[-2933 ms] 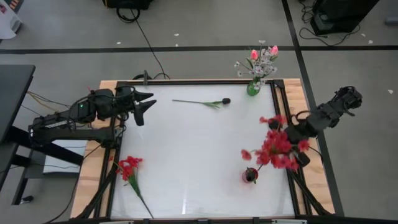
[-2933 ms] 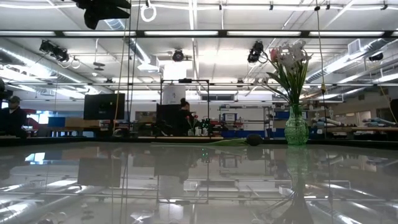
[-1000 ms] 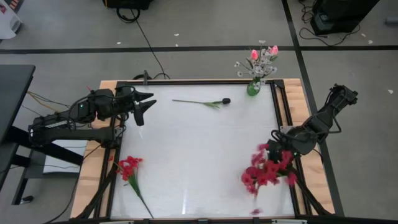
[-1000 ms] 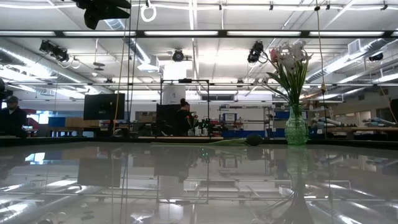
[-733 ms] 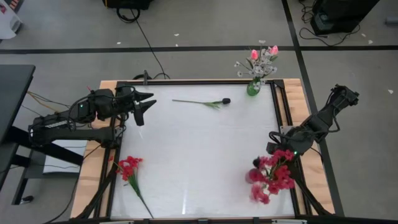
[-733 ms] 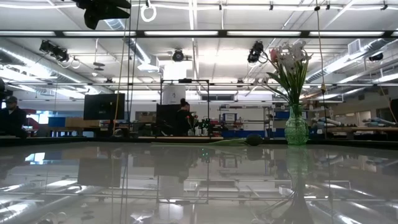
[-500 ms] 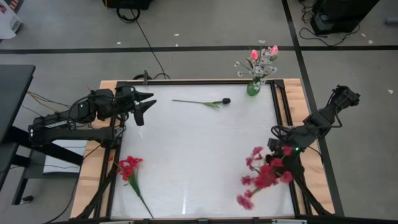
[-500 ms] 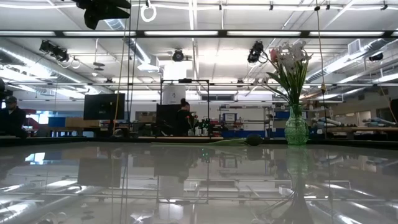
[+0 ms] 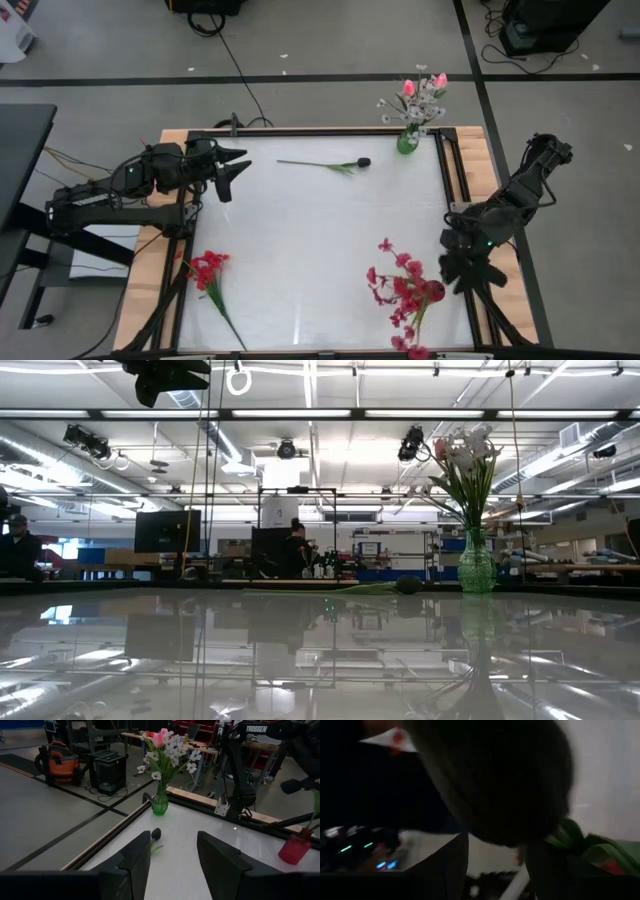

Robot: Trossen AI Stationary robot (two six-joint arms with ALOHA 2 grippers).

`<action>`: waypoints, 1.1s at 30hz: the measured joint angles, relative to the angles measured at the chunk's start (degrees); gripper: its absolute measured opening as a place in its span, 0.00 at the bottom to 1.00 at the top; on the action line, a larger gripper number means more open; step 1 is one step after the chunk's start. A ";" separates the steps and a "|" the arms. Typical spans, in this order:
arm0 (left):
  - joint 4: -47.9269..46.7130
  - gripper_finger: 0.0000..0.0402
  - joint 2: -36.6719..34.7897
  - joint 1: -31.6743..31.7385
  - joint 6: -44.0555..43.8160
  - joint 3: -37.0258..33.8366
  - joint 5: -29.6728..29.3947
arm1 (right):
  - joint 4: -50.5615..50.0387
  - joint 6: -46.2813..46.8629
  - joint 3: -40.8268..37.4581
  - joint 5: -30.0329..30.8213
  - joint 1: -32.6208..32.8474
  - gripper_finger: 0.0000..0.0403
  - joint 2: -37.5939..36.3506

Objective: Sort flowers into vase by color
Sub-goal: Put the top red flower into the red vase, then adjust the red vase

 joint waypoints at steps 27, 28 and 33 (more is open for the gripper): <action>0.02 0.41 -0.01 0.00 0.00 0.00 0.01 | -22.27 -9.88 -0.04 17.18 11.70 0.48 5.27; 0.02 0.41 0.00 0.00 0.00 0.00 0.00 | -22.31 -10.55 -0.04 17.59 12.30 0.49 5.87; 0.23 0.41 0.00 0.00 0.02 0.00 0.01 | -22.30 -11.38 -0.04 20.08 16.11 0.60 9.54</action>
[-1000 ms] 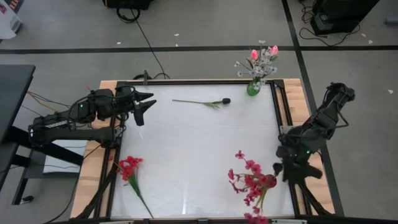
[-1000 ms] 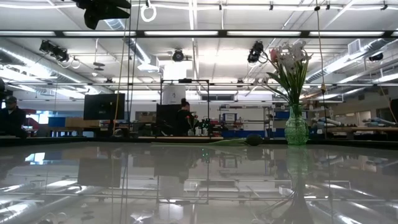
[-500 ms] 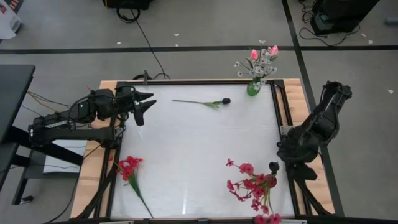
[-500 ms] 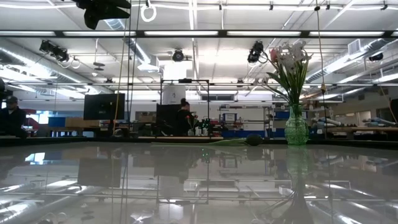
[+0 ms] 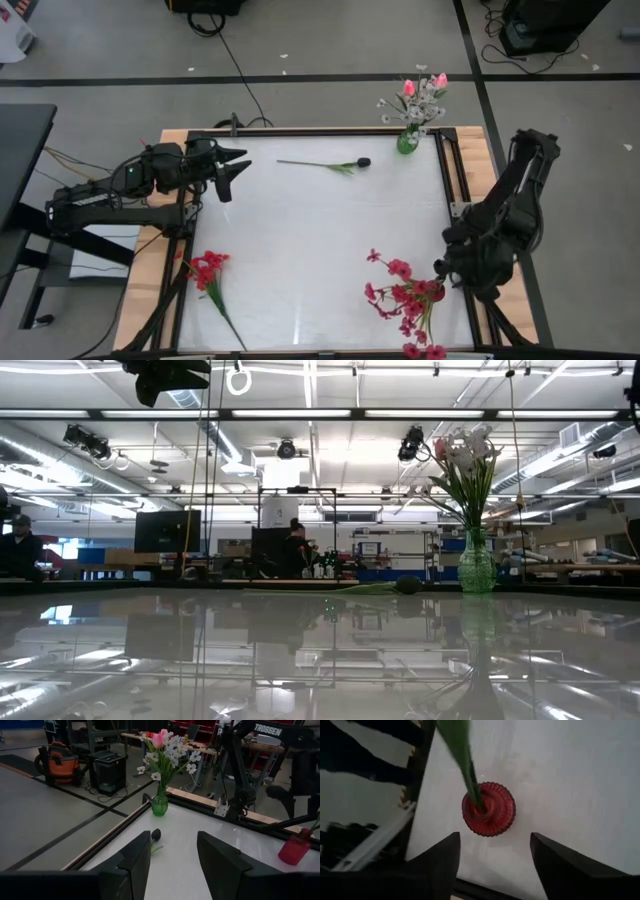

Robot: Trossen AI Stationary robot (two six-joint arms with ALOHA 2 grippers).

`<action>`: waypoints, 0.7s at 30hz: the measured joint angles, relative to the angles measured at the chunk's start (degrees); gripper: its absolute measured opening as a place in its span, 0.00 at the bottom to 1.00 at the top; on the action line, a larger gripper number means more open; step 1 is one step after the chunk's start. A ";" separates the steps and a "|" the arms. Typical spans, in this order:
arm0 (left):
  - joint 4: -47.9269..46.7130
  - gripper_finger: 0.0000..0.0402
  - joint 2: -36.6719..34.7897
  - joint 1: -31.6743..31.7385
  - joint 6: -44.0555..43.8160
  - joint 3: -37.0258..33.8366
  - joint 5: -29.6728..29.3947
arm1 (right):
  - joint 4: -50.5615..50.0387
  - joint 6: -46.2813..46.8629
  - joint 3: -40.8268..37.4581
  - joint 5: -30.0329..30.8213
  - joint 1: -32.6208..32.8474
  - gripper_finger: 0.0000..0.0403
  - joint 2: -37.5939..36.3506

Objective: Sort flowers into vase by color
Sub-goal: Adjust the red vase

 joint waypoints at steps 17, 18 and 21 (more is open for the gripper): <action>0.03 0.41 0.00 0.00 -0.24 0.02 0.00 | 3.81 4.27 -0.02 8.91 5.38 0.68 12.76; 0.03 0.41 0.00 0.00 -0.23 0.02 -0.02 | 3.92 4.40 -0.02 9.06 5.38 0.68 13.36; 0.03 0.41 0.00 0.00 -0.21 0.02 0.00 | 3.93 5.28 -0.02 9.57 5.36 0.67 14.94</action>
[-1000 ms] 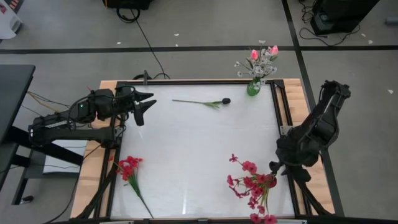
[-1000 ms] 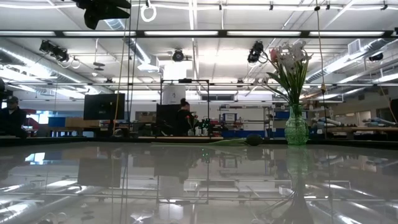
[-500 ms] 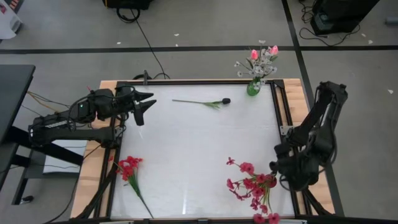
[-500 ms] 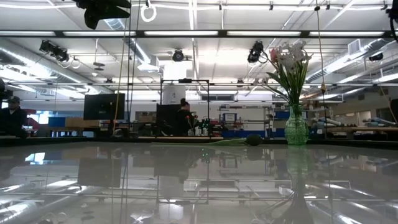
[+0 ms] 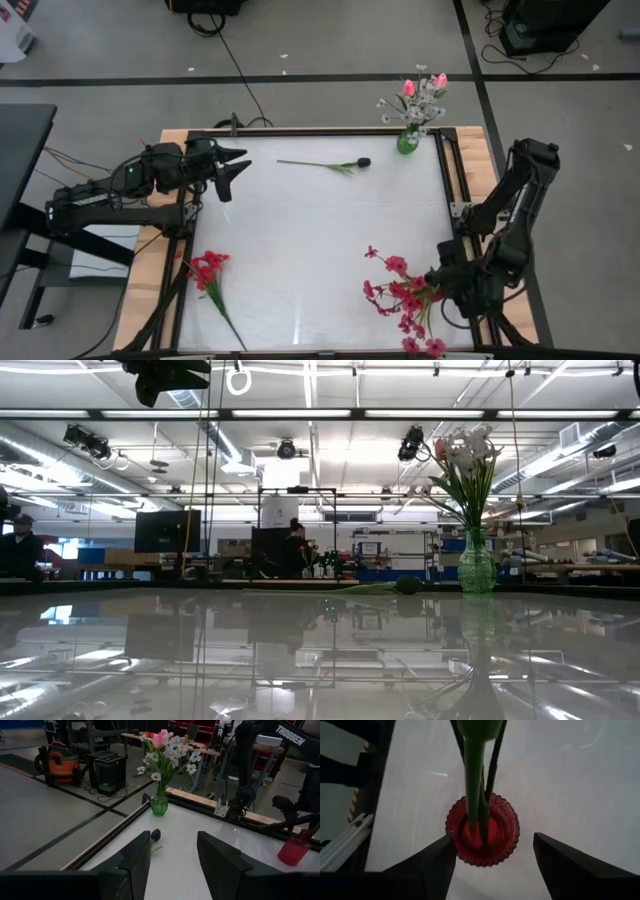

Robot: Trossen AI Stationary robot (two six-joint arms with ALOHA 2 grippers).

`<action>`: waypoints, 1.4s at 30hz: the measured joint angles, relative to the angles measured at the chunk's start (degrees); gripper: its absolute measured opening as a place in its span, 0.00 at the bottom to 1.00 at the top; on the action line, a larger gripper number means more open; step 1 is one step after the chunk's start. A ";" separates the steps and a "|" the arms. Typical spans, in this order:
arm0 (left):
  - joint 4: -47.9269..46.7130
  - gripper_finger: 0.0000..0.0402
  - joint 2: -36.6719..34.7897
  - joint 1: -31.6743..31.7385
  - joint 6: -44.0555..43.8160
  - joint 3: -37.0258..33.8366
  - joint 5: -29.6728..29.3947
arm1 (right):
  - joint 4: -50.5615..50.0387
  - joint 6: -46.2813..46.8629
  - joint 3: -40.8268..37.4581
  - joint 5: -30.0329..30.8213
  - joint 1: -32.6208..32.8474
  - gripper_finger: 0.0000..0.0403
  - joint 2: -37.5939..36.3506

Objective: Sort flowers into vase by color
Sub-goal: Adjust the red vase

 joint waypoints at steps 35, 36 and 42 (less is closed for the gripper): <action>-0.02 0.41 0.00 0.00 0.02 0.00 -0.01 | 8.92 5.74 -2.69 3.97 -2.12 0.54 2.70; -0.02 0.41 0.00 0.00 0.02 0.00 -0.01 | 8.75 6.28 -2.69 4.00 -1.87 0.53 2.70; -0.02 0.41 0.00 0.00 0.04 0.00 -0.02 | 8.57 7.55 -2.69 5.40 -1.11 0.52 2.72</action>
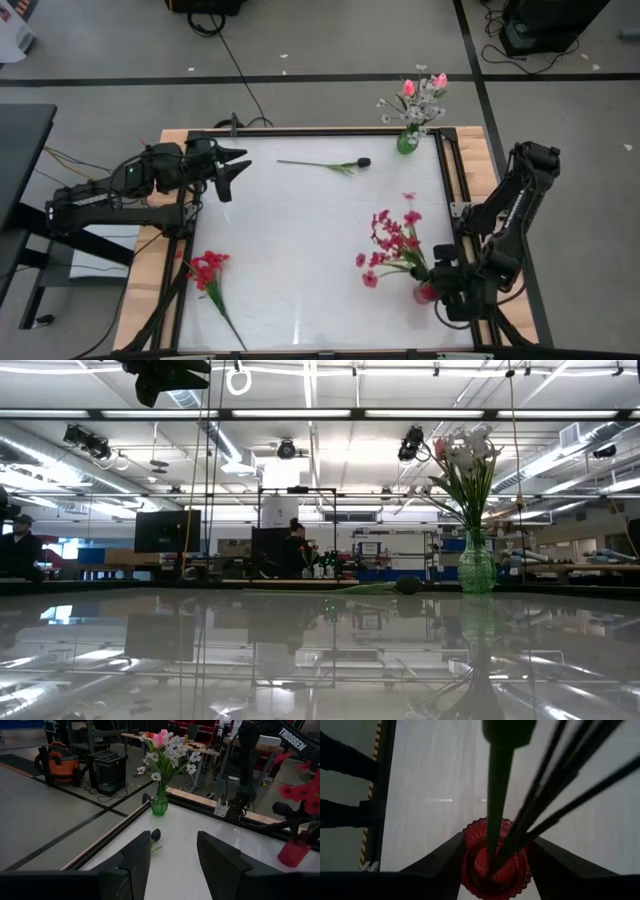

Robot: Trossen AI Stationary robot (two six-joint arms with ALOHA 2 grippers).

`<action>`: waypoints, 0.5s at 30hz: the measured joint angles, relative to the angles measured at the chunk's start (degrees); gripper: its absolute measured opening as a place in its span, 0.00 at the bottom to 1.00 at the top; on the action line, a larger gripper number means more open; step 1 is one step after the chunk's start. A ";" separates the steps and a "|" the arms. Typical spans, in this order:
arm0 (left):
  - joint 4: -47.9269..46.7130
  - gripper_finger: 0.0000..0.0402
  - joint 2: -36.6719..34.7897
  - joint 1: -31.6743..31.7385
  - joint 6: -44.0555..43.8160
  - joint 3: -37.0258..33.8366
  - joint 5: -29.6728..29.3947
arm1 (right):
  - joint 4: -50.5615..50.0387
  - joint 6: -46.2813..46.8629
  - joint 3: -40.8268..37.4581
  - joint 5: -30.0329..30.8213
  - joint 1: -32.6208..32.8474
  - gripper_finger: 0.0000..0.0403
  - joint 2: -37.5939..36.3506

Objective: Sort flowers into vase by color
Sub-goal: Adjust the red vase

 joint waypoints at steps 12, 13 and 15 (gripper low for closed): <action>-0.02 0.41 0.00 0.00 0.00 0.00 0.00 | -2.74 3.33 0.00 -2.28 3.33 0.66 -2.97; -0.02 0.41 0.00 0.00 0.00 0.00 0.01 | -3.33 3.72 0.00 -2.45 3.70 0.65 -3.09; -0.02 0.41 0.00 0.00 0.00 0.00 0.01 | -4.37 4.81 0.00 -2.50 4.40 0.64 -3.45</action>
